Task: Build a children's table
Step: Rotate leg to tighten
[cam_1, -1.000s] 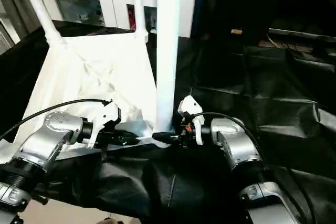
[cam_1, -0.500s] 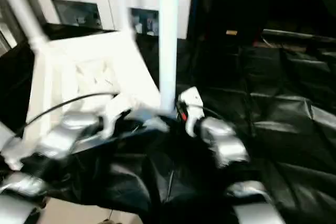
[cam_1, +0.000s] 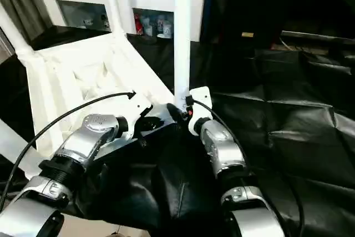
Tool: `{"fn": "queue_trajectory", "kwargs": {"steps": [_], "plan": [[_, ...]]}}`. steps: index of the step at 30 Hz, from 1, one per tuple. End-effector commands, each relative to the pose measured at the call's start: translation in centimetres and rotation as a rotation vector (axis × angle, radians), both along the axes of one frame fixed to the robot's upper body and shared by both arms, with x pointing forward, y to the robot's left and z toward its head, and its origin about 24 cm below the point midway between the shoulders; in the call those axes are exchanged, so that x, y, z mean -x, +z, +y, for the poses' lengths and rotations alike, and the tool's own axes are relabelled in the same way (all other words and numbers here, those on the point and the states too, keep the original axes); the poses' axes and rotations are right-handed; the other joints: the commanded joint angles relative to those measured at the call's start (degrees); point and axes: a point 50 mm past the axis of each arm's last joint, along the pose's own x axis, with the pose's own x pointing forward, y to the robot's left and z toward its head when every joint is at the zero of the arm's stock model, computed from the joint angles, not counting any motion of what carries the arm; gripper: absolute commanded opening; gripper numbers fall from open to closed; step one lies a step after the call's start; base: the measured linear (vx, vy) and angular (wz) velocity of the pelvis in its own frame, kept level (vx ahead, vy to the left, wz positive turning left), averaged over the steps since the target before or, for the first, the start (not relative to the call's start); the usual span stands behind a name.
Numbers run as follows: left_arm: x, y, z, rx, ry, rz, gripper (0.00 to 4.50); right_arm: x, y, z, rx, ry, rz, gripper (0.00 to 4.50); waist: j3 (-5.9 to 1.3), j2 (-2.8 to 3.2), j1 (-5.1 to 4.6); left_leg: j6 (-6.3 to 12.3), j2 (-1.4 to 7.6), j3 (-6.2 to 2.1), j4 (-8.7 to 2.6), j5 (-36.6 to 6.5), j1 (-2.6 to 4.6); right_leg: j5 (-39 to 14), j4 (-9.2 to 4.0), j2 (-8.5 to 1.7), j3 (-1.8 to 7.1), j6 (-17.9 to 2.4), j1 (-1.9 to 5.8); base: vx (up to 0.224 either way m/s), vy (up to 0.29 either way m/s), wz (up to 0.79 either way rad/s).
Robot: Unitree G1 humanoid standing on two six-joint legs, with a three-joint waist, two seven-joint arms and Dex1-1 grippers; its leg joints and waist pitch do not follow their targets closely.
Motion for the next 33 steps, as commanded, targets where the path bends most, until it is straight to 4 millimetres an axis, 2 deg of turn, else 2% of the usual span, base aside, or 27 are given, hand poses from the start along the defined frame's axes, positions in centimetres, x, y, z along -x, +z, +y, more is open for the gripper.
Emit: {"fn": "queue_trajectory", "kwargs": {"steps": [1,4,5,6,8,11,12,13,14,16,18,20,23,28,29,31,33], "plan": [[0.3,1.7,-1.9,0.113,-0.104,-0.071,0.0,2.0,-1.4,3.6,-0.005,0.276,0.07,3.65,-3.45,-0.33,-0.06,1.65,0.7,0.03,-3.46,-14.0,0.17,-8.7,-4.27,-2.12,1.66,-12.2,2.81,0.0,0.0,0.0],[1.0,1.4,-1.0,0.092,-0.184,-0.054,0.0,2.2,-0.7,2.3,0.017,0.383,0.049,3.65,-3.38,-0.55,-0.07,2.44,0.78,0.19,-3.37,-13.3,0.06,-8.1,-4.18,-2.09,1.59,-12.9,2.92,0.0,0.0,0.0],[1.2,1.3,-0.8,0.085,-0.202,-0.048,0.0,2.2,-0.5,2.0,0.016,0.403,0.051,3.65,-3.35,-0.44,0.0,2.5,0.79,0.12,-3.42,-13.3,0.09,-8.5,-4.19,-2.11,1.53,-12.9,2.93,0.0,0.0,0.0],[1.6,0.9,-0.2,0.066,-0.243,-0.029,0.0,2.2,0.1,1.1,0.017,0.457,0.049,3.65,-3.2,-0.81,0.01,2.64,0.92,0.17,-3.52,-13.6,0.12,-10.0,-4.31,-2.03,1.49,-12.8,2.88,0.0,0.0,0.0],[1.6,0.9,-0.2,0.066,-0.244,-0.028,0.0,2.2,0.1,1.1,0.017,0.458,0.048,3.65,-3.16,-0.51,0.06,2.47,1.12,0.17,-3.56,-14.3,0.21,-11.1,-4.27,-2.13,1.56,-12.9,2.69,0.0,0.0,0.0],[2.3,0.8,0.6,0.057,-0.297,0.003,0.0,2.3,0.4,0.0,0.051,0.535,0.049,3.65,-3.14,-0.58,0.0,2.01,1.11,0.11,-3.65,-15.1,0.34,-12.5,-4.39,-2.2,1.56,-13.0,2.63,0.0,0.0,0.0],[2.8,0.9,1.1,0.055,-0.331,0.023,0.0,2.5,0.5,-0.7,0.071,0.582,0.058,3.65,-3.17,-0.94,0.3,2.55,1.3,0.2,-3.58,-14.4,0.4,-12.4,-4.23,-2.3,1.62,-13.2,2.57,0.0,0.0,0.0],[2.9,0.9,1.2,0.054,-0.338,0.027,0.0,2.5,0.5,-0.8,0.075,0.592,0.06,3.65,-3.16,-0.85,0.28,2.66,1.36,0.2,-3.58,-14.3,0.31,-11.9,-4.12,-2.25,1.58,-13.4,2.54,0.0,0.0,0.0],[3.2,0.9,1.5,0.05,-0.359,0.037,0.0,2.6,0.6,-1.2,0.088,0.619,0.065,3.65,-3.11,-1.28,0.35,2.87,1.38,0.2,-3.57,-13.9,0.17,-11.3,-3.95,-2.27,1.55,-13.6,2.61,0.0,0.0,0.0],[3.3,1.0,1.8,0.048,-0.366,0.042,0.0,2.7,0.5,-1.2,0.093,0.635,0.071,3.65,-3.04,-1.09,0.28,2.92,1.36,0.28,-3.62,-13.7,0.22,-10.9,-4.01,-2.2,1.58,-13.8,2.46,0.0,0.0,0.0],[3.4,1.0,2.0,0.046,-0.365,0.043,0.0,2.9,0.4,-1.2,0.088,0.649,0.081,3.32,-2.96,-1.41,0.25,2.64,1.27,0.26,-3.65,-13.6,0.22,-10.7,-3.96,-2.21,1.61,-13.9,2.56,0.0,0.0,0.0],[3.4,1.0,2.2,0.042,-0.355,0.039,0.0,3.1,0.3,-0.9,0.074,0.659,0.089,3.3,-2.88,-1.43,0.29,2.49,1.29,0.27,-3.7,-13.7,0.31,-11.3,-4.08,-2.3,1.65,-13.9,2.48,0.0,0.0,0.0],[3.4,1.0,2.2,0.04,-0.354,0.038,0.0,3.2,0.2,-0.7,0.055,0.672,0.092,2.89,-2.94,-1.48,0.38,2.59,1.27,0.32,-3.6,-13.1,0.31,-10.5,-3.95,-2.28,1.7,-13.9,2.55,0.0,0.0,0.0],[3.3,1.1,2.1,0.035,-0.333,0.029,0.0,3.5,0.0,-0.8,0.032,0.683,0.106,2.74,-3.04,-1.16,0.45,2.62,1.26,0.28,-3.53,-12.5,0.34,-9.1,-3.8,-2.22,1.61,-14.3,2.6,0.0,0.0,0.0],[3.3,1.1,2.1,0.035,-0.333,0.029,0.0,3.5,0.0,-0.8,0.032,0.683,0.106,2.74,-3.0,-1.28,0.44,2.62,1.22,0.3,-3.52,-12.6,0.29,-9.1,-3.85,-2.21,1.61,-14.3,2.63,0.0,0.0,0.0],[2.5,1.1,1.8,0.037,-0.253,0.004,0.0,3.4,-0.2,-0.7,-0.033,0.591,0.12,2.72,-3.14,-1.25,0.52,2.5,1.25,0.29,-3.5,-12.8,0.37,-9.3,-3.84,-2.23,1.61,-14.3,2.67,0.0,0.0,0.0],[1.6,1.2,1.4,0.04,-0.166,-0.019,0.0,3.0,-0.3,-0.4,-0.061,0.493,0.109,2.72,-2.87,-1.25,0.56,1.96,1.22,0.33,-3.67,-13.7,0.53,-11.2,-4.2,-2.26,1.76,-13.8,2.44,0.0,0.0,0.0]]}}
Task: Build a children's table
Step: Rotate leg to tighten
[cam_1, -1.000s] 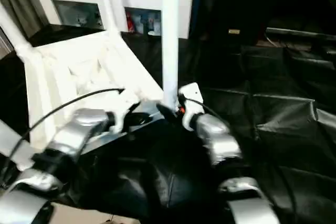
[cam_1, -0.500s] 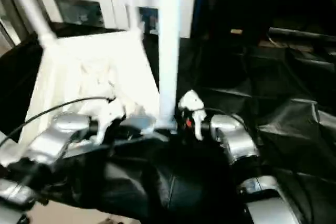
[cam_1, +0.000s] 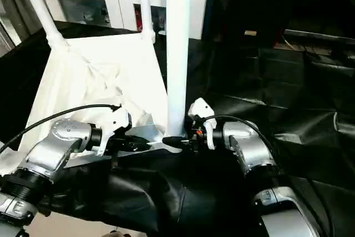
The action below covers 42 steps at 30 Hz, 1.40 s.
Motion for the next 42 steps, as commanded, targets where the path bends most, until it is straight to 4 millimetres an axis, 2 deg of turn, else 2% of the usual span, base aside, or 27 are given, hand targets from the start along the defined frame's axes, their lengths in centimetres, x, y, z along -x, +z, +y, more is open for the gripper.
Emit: {"fn": "queue_trajectory", "kwargs": {"steps": [1,2,3,4,6,8,9,11,12,15,17,19,20,23,25,26,27,28,30,31,35,37,38,39,41,42], "plan": [[-1.3,0.9,-1.3,0.067,0.106,-0.056,0.0,0.6,-1.0,2.0,-0.052,-0.012,0.057,2.72,-3.44,-0.02,-0.12,1.42,1.09,0.05,-3.64,-14.4,0.65,-12.3,-4.19,-2.34,1.77,-13.6,2.51,0.0,0.0,0.0],[-1.7,1.0,-1.6,0.072,0.137,-0.063,0.0,0.4,-1.4,2.2,-0.041,-0.067,0.055,2.71,-3.46,0.19,-0.2,0.51,1.01,-0.11,-3.74,-15.8,0.67,-14.8,-4.42,-2.45,1.72,-12.8,2.62,0.0,0.0,0.0],[-2.2,1.1,-2.1,0.079,0.176,-0.08,0.0,0.1,-1.8,2.5,-0.029,-0.146,0.05,2.7,-3.4,-0.03,-0.34,0.23,1.01,-0.06,-3.8,-16.3,0.68,-15.8,-4.68,-2.41,1.76,-12.3,2.52,0.0,0.0,0.0],[-2.7,1.3,-2.7,0.095,0.213,-0.089,0.0,-0.2,-2.2,2.9,-0.032,-0.239,0.05,2.7,-3.29,0.42,-0.61,-0.62,0.87,-0.1,-3.87,-17.3,0.8,-17.2,-4.84,-2.37,1.84,-11.7,2.19,0.0,0.0,0.0],[-3.5,1.5,-4.1,0.112,0.288,-0.102,0.0,-0.5,-2.7,4.1,-0.066,-0.384,0.073,2.7,-3.27,0.13,-1.06,-1.52,0.71,-0.2,-3.95,-18.1,0.85,-19.3,-5.16,-2.31,1.84,-10.4,2.08,0.0,0.0,0.0],[-3.6,1.4,-4.5,0.109,0.294,-0.1,0.0,-0.5,-2.9,4.5,-0.063,-0.414,0.078,2.7,-3.36,0.13,-0.98,-1.0,0.68,-0.28,-3.91,-17.7,0.74,-18.8,-5.15,-2.31,1.79,-10.2,2.29,0.0,0.0,0.0],[-4.0,1.3,-5.2,0.094,0.348,-0.106,0.0,-0.3,-3.1,6.1,-0.054,-0.447,0.078,2.7,-3.38,0.02,-1.01,-0.68,0.71,-0.21,-3.85,-17.3,0.67,-17.8,-5.12,-2.27,1.85,-10.2,2.19,0.0,0.0,0.0],[-4.1,1.2,-5.4,0.089,0.365,-0.109,0.0,-0.3,-3.2,6.5,-0.048,-0.454,0.075,2.7,-3.37,0.07,-1.03,-0.62,0.57,-0.18,-3.89,-17.0,0.68,-18.2,-5.2,-2.21,1.78,-9.8,2.2,0.0,0.0,0.0],[-4.2,1.2,-5.7,0.085,0.378,-0.111,0.0,-0.3,-3.0,7.6,-0.016,-0.44,0.047,2.7,-3.41,-0.13,-1.02,-0.4,0.62,-0.17,-3.85,-16.6,0.59,-17.6,-5.12,-2.2,1.82,-9.8,2.18,0.0,0.0,0.0],[-4.1,1.1,-6.1,0.088,0.367,-0.107,0.0,-0.2,-2.8,8.4,0.011,-0.399,0.004,2.7,-3.52,-0.2,-1.0,0.52,0.61,-0.14,-3.77,-15.9,0.42,-16.6,-5.03,-2.2,1.82,-9.7,2.34,0.0,0.0,0.0],[-3.9,1.0,-6.2,0.1,0.342,-0.098,0.0,-0.4,-2.7,8.2,-0.014,-0.394,0.019,3.26,-3.61,-0.22,-1.0,0.99,0.59,-0.11,-3.73,-15.3,0.31,-15.9,-4.96,-2.23,1.8,-9.9,2.44,0.0,0.0,0.0],[-3.6,1.0,-6.0,0.104,0.304,-0.094,0.0,-0.4,-2.5,7.7,-0.027,-0.357,0.022,3.4,-3.51,-0.1,-0.98,1.27,0.63,-0.08,-3.78,-15.9,0.37,-16.6,-5.06,-2.23,1.78,-9.9,2.33,0.0,0.0,0.0],[-3.5,1.0,-6.0,0.106,0.285,-0.092,0.0,-0.4,-2.4,7.6,-0.024,-0.337,0.016,3.61,-3.64,-0.33,-0.97,1.34,0.66,-0.1,-3.78,-16.0,0.34,-17.1,-5.13,-2.28,1.76,-9.8,2.44,0.0,0.0,0.0],[-3.1,0.9,-5.6,0.107,0.228,-0.087,0.0,-0.2,-2.3,6.9,-0.008,-0.272,-0.006,3.89,-3.74,-0.26,-0.84,1.36,0.73,-0.2,-3.79,-15.4,0.31,-16.4,-4.93,-2.34,1.72,-9.8,2.55,0.0,0.0,0.0],[-2.4,0.9,-4.9,0.104,0.144,-0.073,0.0,0.0,-1.9,5.8,-0.006,-0.166,-0.028,3.89,-3.85,-0.47,-0.75,2.02,0.74,-0.11,-3.62,-14.2,0.16,-13.9,-4.7,-2.36,1.73,-10.5,2.73,0.0,0.0,0.0],[-1.7,0.8,-4.0,0.085,0.069,-0.055,0.0,0.3,-1.4,4.6,-0.004,-0.076,-0.047,3.89,-4.01,-0.71,-0.64,2.85,0.79,-0.06,-3.42,-13.0,0.02,-11.8,-4.42,-2.37,1.7,-11.0,2.95,0.0,0.0,0.0],[-1.7,0.8,-3.9,0.084,0.067,-0.054,0.0,0.3,-1.4,4.6,-0.004,-0.074,-0.048,3.89,-4.08,-0.64,-0.55,3.38,0.82,-0.1,-3.32,-12.3,-0.11,-10.4,-4.21,-2.4,1.67,-11.3,3.13,0.0,0.0,0.0],[-1.4,0.6,-3.4,0.064,0.029,-0.041,0.0,0.3,-1.3,3.9,0.006,-0.046,-0.059,3.89,-4.0,-0.66,-0.71,4.08,0.83,0.14,-3.21,-11.0,-0.15,-8.3,-4.1,-2.21,1.69,-12.0,2.88,0.0,0.0,0.0],[-1.3,0.6,-3.2,0.056,0.016,-0.038,0.0,0.2,-1.2,3.6,0.012,-0.043,-0.063,3.89,-4.12,-0.39,-0.56,4.2,1.01,0.22,-3.07,-9.6,0.13,-6.0,-3.71,-2.18,1.59,-13.7,2.78,0.0,0.0,0.0],[-0.9,0.5,-2.5,0.038,-0.034,-0.024,0.0,0.2,-1.0,2.9,0.014,-0.013,-0.067,3.89,-4.11,-0.67,-0.54,4.21,1.02,0.26,-3.06,-9.6,0.17,-5.8,-3.69,-2.15,1.56,-14.0,2.8,0.0,0.0,0.0],[0.0,0.7,-1.0,0.023,-0.119,0.019,0.0,0.4,-0.5,1.2,0.025,0.067,-0.058,3.89,-4.09,-0.37,-0.47,4.13,1.3,0.26,-3.1,-10.1,0.23,-4.4,-3.23,-2.05,1.47,-15.3,2.81,0.0,0.0,0.0],[0.5,0.8,-0.5,0.023,-0.142,0.03,0.0,0.4,-0.5,0.6,0.048,0.089,-0.053,3.89,-4.02,-0.5,-0.46,3.73,1.38,0.29,-3.14,-11.2,0.38,-4.2,-3.24,-2.11,1.48,-15.9,2.79,0.0,0.0,0.0],[0.7,0.8,-0.3,0.023,-0.15,0.042,0.0,0.4,-0.6,0.4,0.057,0.095,-0.053,3.89,-3.97,-0.29,-0.38,3.5,1.36,0.34,-3.14,-11.7,0.52,-4.9,-3.29,-2.12,1.53,-16.0,2.68,0.0,0.0,0.0],[0.8,0.8,-0.2,0.024,-0.157,0.051,0.0,0.4,-0.6,0.3,0.062,0.1,-0.053,3.89,-3.93,-0.54,-0.42,3.26,1.34,0.39,-3.18,-12.2,0.54,-5.7,-3.42,-2.11,1.57,-15.8,2.7,0.0,0.0,0.0],[0.9,0.8,-0.1,0.023,-0.16,0.053,0.0,0.5,-0.6,0.3,0.062,0.106,-0.049,3.89,-3.9,-0.63,-0.35,2.81,1.33,0.32,-3.24,-12.5,0.46,-6.8,-3.39,-2.17,1.6,-15.5,2.76,0.0,0.0,0.0],[0.9,0.8,0.1,0.022,-0.158,0.051,0.0,0.6,-0.5,0.3,0.051,0.12,-0.044,3.73,-3.88,-0.85,-0.3,2.65,1.31,0.3,-3.26,-12.5,0.47,-7.7,-3.4,-2.24,1.63,-15.2,2.73,0.0,0.0,0.0]]}}
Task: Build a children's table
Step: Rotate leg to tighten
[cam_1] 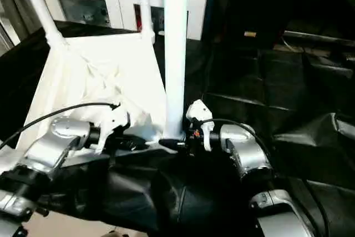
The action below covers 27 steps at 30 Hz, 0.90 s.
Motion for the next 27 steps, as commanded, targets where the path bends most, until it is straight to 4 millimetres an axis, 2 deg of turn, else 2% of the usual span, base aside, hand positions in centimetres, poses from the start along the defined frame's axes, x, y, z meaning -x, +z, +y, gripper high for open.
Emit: {"fn": "queue_trajectory", "kwargs": {"steps": [1,4,6,10,11,13,15,17,18,20,21,22,23,25,26,27], "plan": [[0.5,0.5,-1.1,0.045,-0.081,0.001,0.0,0.4,-0.5,0.0,0.015,0.026,0.03,3.57,-3.69,-0.65,0.01,2.65,1.2,0.18,-3.44,-12.6,0.62,-8.1,-3.63,-2.25,1.67,-15.1,2.88,0.0,0.0,0.0],[0.4,0.6,-1.1,0.051,-0.065,-0.005,0.0,0.5,-0.6,0.2,0.009,0.034,0.036,3.53,-3.75,-0.63,0.04,2.4,1.21,0.18,-3.39,-12.2,0.74,-8.2,-3.61,-2.28,1.72,-14.8,2.79,0.0,0.0,0.0],[0.4,0.6,-1.2,0.057,-0.052,-0.008,0.0,0.6,-0.8,0.5,-0.008,0.029,0.048,3.17,-3.83,-0.76,0.07,2.8,1.17,0.14,-3.31,-11.1,0.63,-6.8,-3.4,-2.27,1.69,-14.9,2.89,0.0,0.0,0.0],[0.4,0.5,-1.4,0.063,-0.028,-0.014,0.0,0.6,-1.2,0.9,-0.023,-0.017,0.056,2.98,-3.85,-0.67,0.08,3.16,1.12,0.19,-3.2,-10.1,0.61,-5.3,-3.26,-2.18,1.68,-15.2,2.85,0.0,0.0,0.0],[0.2,0.4,-1.5,0.063,-0.011,-0.02,0.0,0.5,-1.3,1.0,-0.024,-0.043,0.054,2.77,-3.77,-0.63,0.06,3.0,1.12,0.16,-3.29,-10.7,0.65,-6.1,-3.38,-2.2,1.66,-15.1,2.79,0.0,0.0,0.0],[-0.7,0.4,-1.6,0.06,0.091,-0.048,0.0,0.1,-1.9,1.3,-0.016,-0.155,0.051,2.74,-3.62,-0.58,-0.07,2.29,1.04,0.1,-3.43,-12.0,0.64,-8.2,-3.61,-2.31,1.74,-14.5,2.76,0.0,0.0,0.0],[-1.3,0.3,-1.7,0.058,0.157,-0.066,0.0,-0.1,-2.4,1.5,-0.006,-0.234,0.054,2.7,-3.27,-0.61,-0.53,0.5,0.9,-0.08,-3.85,-15.6,0.85,-15.2,-4.45,-2.41,1.81,-12.6,2.62,0.0,0.0,0.0],[-1.8,0.3,-1.9,0.058,0.205,-0.083,0.0,-0.2,-2.7,1.8,-0.003,-0.286,0.066,2.66,-3.29,-0.69,-0.54,-0.08,0.88,-0.18,-3.93,-16.5,0.96,-18.1,-4.75,-2.48,1.91,-11.3,2.54,0.0,0.0,0.0],[-2.2,0.3,-2.2,0.058,0.248,-0.096,0.0,-0.2,-3.1,2.1,0.003,-0.329,0.07,2.66,-3.25,-0.49,-0.56,-0.44,0.85,-0.21,-3.99,-17.2,1.12,-18.9,-4.94,-2.39,1.94,-10.8,2.32,0.0,0.0,0.0],[-3.2,0.4,-3.1,0.065,0.35,-0.123,0.0,-0.3,-3.8,3.1,0.009,-0.439,0.086,2.66,-3.37,-0.09,-0.37,-0.89,0.78,-0.4,-4.01,-17.4,1.17,-19.2,-4.86,-2.46,1.94,-10.4,2.35,0.0,0.0,0.0],[-3.7,0.5,-3.6,0.069,0.404,-0.136,0.0,-0.4,-4.1,3.7,0.011,-0.506,0.1,2.66,-3.21,-0.17,-0.6,-1.11,0.68,-0.2,-4.04,-17.4,1.1,-18.7,-5.1,-2.23,2.01,-10.3,2.07,0.0,0.0,0.0],[-4.1,0.6,-4.2,0.071,0.438,-0.147,0.0,-0.5,-4.3,4.3,0.01,-0.554,0.108,2.66,-3.28,0.15,-0.41,-1.42,0.65,-0.35,-4.05,-18.1,1.32,-19.5,-5.1,-2.27,1.92,-10.1,2.06,0.0,0.0,0.0],[-4.4,0.6,-4.8,0.075,0.471,-0.159,0.0,-0.7,-4.4,4.9,0.009,-0.607,0.12,2.66,-3.41,0.17,-0.41,-1.62,0.6,-0.42,-4.05,-18.4,1.27,-19.7,-5.1,-2.36,1.89,-10.0,2.21,0.0,0.0,0.0],[-4.7,0.8,-5.7,0.084,0.496,-0.17,0.0,-0.9,-4.3,5.8,0.006,-0.651,0.127,2.66,-3.4,0.41,-0.42,-1.7,0.56,-0.39,-4.09,-18.9,1.34,-19.7,-5.27,-2.26,1.9,-9.7,2.03,0.0,0.0,0.0],[-4.7,0.8,-6.0,0.089,0.501,-0.171,0.0,-0.9,-4.2,6.1,0.004,-0.658,0.126,2.66,-3.56,0.14,-0.33,-1.28,0.47,-0.36,-3.99,-18.6,1.22,-19.0,-5.27,-2.27,1.88,-9.6,2.23,0.0,0.0,0.0],[-4.5,0.7,-6.9,0.089,0.473,-0.175,0.0,-1.0,-3.9,6.7,0.006,-0.637,0.1,2.66,-3.57,0.5,-0.27,-0.78,0.48,-0.34,-3.95,-18.3,1.06,-17.8,-5.22,-2.24,1.93,-9.8,2.22,0.0,0.0,0.0]]}}
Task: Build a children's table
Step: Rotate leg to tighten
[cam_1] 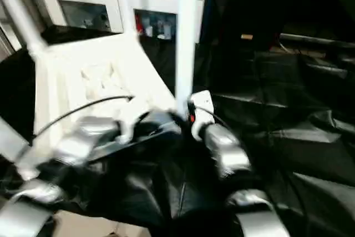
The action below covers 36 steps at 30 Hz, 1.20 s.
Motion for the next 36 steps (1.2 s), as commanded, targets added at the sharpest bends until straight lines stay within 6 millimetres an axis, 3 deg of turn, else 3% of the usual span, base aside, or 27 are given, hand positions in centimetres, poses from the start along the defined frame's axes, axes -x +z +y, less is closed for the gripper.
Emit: {"fn": "queue_trajectory", "kwargs": {"steps": [1,2,4,6,10,15,20,22,26,29,33,36], "plan": [[-1.0,1.8,-1.6,0.06,0.075,-0.096,0.0,2.0,-2.2,4.4,0.004,0.183,0.095,2.66,-3.02,-0.5,-0.14,-0.49,0.61,-0.29,-3.97,-17.8,0.5,-17.1,-5.16,-2.17,1.57,-9.9,2.06,0.0,0.0,0.0],[-0.9,1.7,-1.8,0.062,0.062,-0.094,0.0,2.1,-2.1,4.4,0.0,0.195,0.088,2.66,-3.16,-0.37,-0.01,-0.04,0.61,-0.26,-3.89,-17.2,0.43,-15.9,-5.05,-2.17,1.55,-10.0,2.13,0.0,0.0,0.0],[-0.6,1.7,-1.9,0.064,0.027,-0.089,0.0,2.1,-1.9,4.4,-0.037,0.224,0.082,3.21,-3.31,-0.26,-0.03,0.47,0.6,-0.26,-3.81,-16.1,0.24,-14.1,-4.85,-2.15,1.51,-10.3,2.3,0.0,0.0,0.0],[-0.3,1.6,-1.7,0.07,-0.016,-0.087,0.0,2.2,-1.3,4.0,-0.098,0.294,0.071,3.45,-3.35,-0.11,-0.01,1.07,0.66,-0.29,-3.81,-15.9,0.14,-12.8,-4.74,-2.04,1.39,-10.7,2.45,0.0,0.0,0.0],[0.1,1.6,-0.7,0.076,-0.107,-0.086,0.0,2.6,-0.5,2.5,-0.056,0.451,0.021,3.82,-3.47,-0.39,0.06,1.96,0.7,-0.21,-3.62,-14.9,0.06,-11.0,-4.6,-2.01,1.37,-11.1,2.66,0.0,0.0,0.0],[1.3,1.7,1.0,0.067,-0.256,-0.06,0.0,3.2,0.5,0.2,-0.018,0.631,-0.017,3.82,-3.41,-0.76,0.13,2.97,0.98,-0.15,-3.6,-14.2,0.0,-10.9,-4.51,-2.18,1.24,-12.1,2.77,0.0,0.0,0.0],[2.4,1.8,2.6,0.067,-0.354,-0.003,0.0,3.4,1.0,-1.4,0.02,0.741,-0.019,3.82,-3.41,-0.52,0.19,3.14,1.31,0.02,-3.56,-13.6,0.05,-9.4,-4.01,-2.09,1.22,-13.8,2.41,0.0,0.0,0.0],[3.2,1.7,3.6,0.044,-0.413,0.049,0.0,3.6,1.3,-2.1,0.041,0.806,-0.006,3.82,-3.47,-0.82,0.3,3.39,1.34,0.06,-3.49,-12.8,-0.01,-8.1,-3.73,-2.07,1.21,-14.3,2.49,0.0,0.0,0.0],[3.5,1.8,4.1,0.042,-0.426,0.06,0.0,3.7,1.4,-2.2,0.042,0.844,0.005,3.82,-3.37,-0.69,0.55,3.3,1.42,0.12,-3.5,-12.6,0.15,-7.1,-3.6,-2.11,1.24,-15.1,2.4,0.0,0.0,0.0],[3.6,1.8,4.2,0.043,-0.429,0.06,0.0,3.7,1.4,-2.1,0.034,0.858,0.008,3.49,-3.27,-0.92,0.82,2.51,1.38,0.08,-3.63,-13.0,0.23,-8.1,-3.69,-2.22,1.3,-14.7,2.41,0.0,0.0,0.0],[3.8,1.9,4.2,0.046,-0.429,0.058,0.0,4.0,1.3,-1.8,0.021,0.885,0.014,3.13,-3.38,-1.03,1.06,2.91,1.3,0.15,-3.35,-11.3,0.17,-5.1,-3.34,-2.16,1.32,-15.2,2.54,0.0,0.0,0.0],[3.8,2.0,4.2,0.047,-0.429,0.059,0.0,4.2,1.2,-1.7,0.015,0.897,0.017,2.93,-3.39,-0.79,1.15,2.91,1.3,0.18,-3.31,-11.1,0.2,-4.7,-3.31,-2.13,1.29,-15.4,2.55,0.0,0.0,0.0]]}}
